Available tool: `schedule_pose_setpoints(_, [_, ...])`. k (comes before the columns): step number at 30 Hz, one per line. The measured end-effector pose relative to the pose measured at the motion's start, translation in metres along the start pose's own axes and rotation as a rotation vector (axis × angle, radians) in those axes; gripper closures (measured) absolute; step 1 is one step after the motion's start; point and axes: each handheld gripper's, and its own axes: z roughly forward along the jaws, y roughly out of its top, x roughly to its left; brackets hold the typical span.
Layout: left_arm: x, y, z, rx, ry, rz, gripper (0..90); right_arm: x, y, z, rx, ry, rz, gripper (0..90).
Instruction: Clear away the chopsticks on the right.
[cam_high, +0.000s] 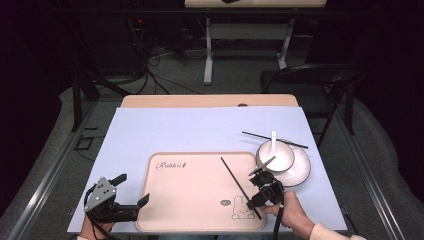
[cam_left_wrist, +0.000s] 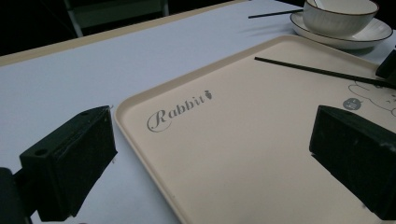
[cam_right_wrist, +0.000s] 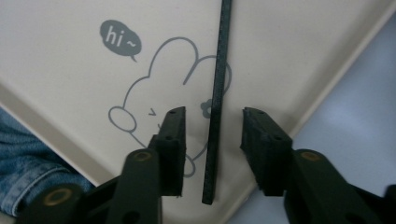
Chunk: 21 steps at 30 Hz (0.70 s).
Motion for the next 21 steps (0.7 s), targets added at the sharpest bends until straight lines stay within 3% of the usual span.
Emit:
schedule_pose_setpoints(2, [0.000,0.000,0.000,0.002,0.001,0.002,0.2,0.002,0.000,-0.002,-0.002,-0.005,-0.008,53.7])
schedule_pose_setpoints(4, [0.000,0.000,0.000,0.003,0.001,0.004,0.2,0.006,0.000,-0.009,-0.017,-0.031,-0.078,37.4])
schedule_pose_setpoints(6, [0.000,0.000,0.000,0.003,0.002,0.004,0.2,0.008,0.000,-0.015,-0.026,-0.054,-0.133,28.0])
schedule_pose_setpoints(11, [0.000,0.000,0.000,0.004,0.003,0.004,0.2,0.004,0.003,-0.023,-0.016,-0.039,-0.194,17.8])
schedule_pose_setpoints(12, [0.000,0.000,0.000,0.004,0.003,0.005,0.2,0.005,0.003,-0.028,-0.014,-0.038,-0.248,13.8])
schedule_pose_setpoints(14, [0.000,0.000,0.000,0.005,0.003,0.005,0.2,0.005,0.004,-0.031,-0.025,-0.045,-0.275,10.6])
schedule_pose_setpoints(15, [0.000,0.000,0.000,0.003,0.003,0.005,0.2,0.006,0.004,-0.035,-0.037,-0.048,-0.319,6.4])
schedule_pose_setpoints(16, [0.000,0.000,0.000,0.003,0.004,0.002,0.2,0.006,0.005,-0.040,-0.047,-0.066,-0.339,3.1])
schedule_pose_setpoints(17, [0.000,0.000,0.000,0.002,0.004,0.001,0.2,0.006,0.006,-0.052,-0.083,-0.085,-0.390,1.0])
schedule_pose_setpoints(20, [0.000,0.000,0.001,0.001,0.003,0.000,0.2,0.004,0.009,-0.061,-0.105,-0.120,-0.423,0.0])
schedule_pose_setpoints(21, [0.000,0.000,0.001,0.002,0.003,0.000,0.2,0.002,0.012,-0.072,-0.115,-0.165,-0.459,0.0])
